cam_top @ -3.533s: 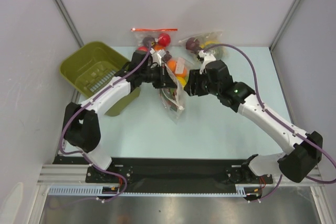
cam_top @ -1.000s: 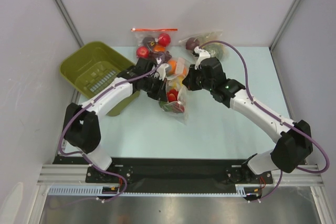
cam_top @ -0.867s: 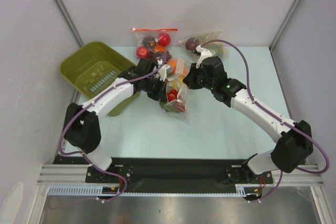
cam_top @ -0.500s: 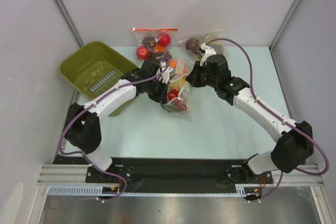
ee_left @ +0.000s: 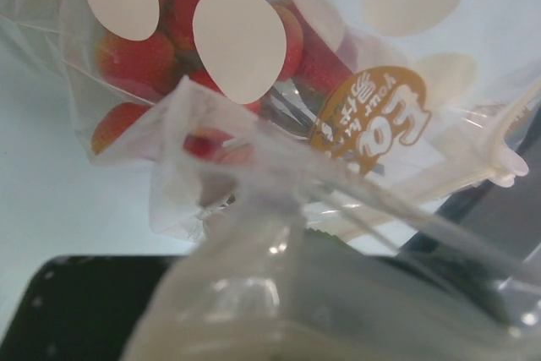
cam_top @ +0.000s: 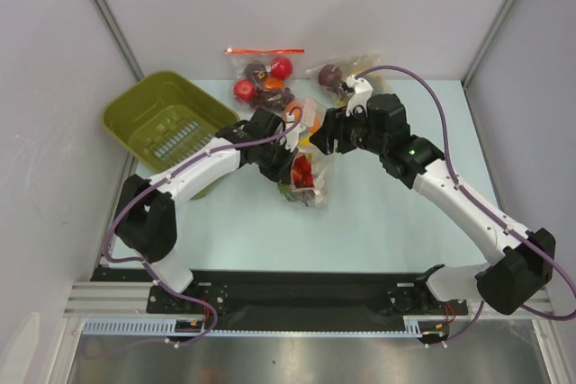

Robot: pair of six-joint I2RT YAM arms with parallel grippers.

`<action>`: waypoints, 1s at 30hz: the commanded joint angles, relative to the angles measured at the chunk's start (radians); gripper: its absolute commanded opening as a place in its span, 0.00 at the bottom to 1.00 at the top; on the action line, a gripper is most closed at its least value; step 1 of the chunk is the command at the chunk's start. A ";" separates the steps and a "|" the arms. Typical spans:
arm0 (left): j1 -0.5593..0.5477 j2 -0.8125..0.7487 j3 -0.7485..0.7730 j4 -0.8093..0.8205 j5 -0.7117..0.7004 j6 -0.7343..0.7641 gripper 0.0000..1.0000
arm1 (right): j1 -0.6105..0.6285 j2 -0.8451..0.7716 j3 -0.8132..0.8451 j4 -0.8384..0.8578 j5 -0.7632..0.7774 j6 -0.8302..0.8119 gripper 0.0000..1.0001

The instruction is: Open the zip-top bag and remove the fake food

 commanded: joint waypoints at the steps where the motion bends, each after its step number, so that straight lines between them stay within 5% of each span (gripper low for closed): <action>1: -0.012 -0.003 0.056 -0.007 0.044 0.038 0.00 | 0.007 -0.003 0.011 -0.002 -0.053 -0.056 0.64; 17: -0.024 -0.004 0.073 -0.019 0.140 0.059 0.00 | 0.072 0.135 -0.026 0.038 -0.006 -0.179 0.63; 24: -0.038 -0.019 0.033 -0.007 0.119 0.071 0.00 | 0.069 0.109 -0.038 0.080 0.039 -0.177 0.08; 30: -0.040 -0.035 0.008 -0.004 0.064 0.084 0.00 | 0.054 0.100 -0.045 0.103 0.002 -0.148 0.00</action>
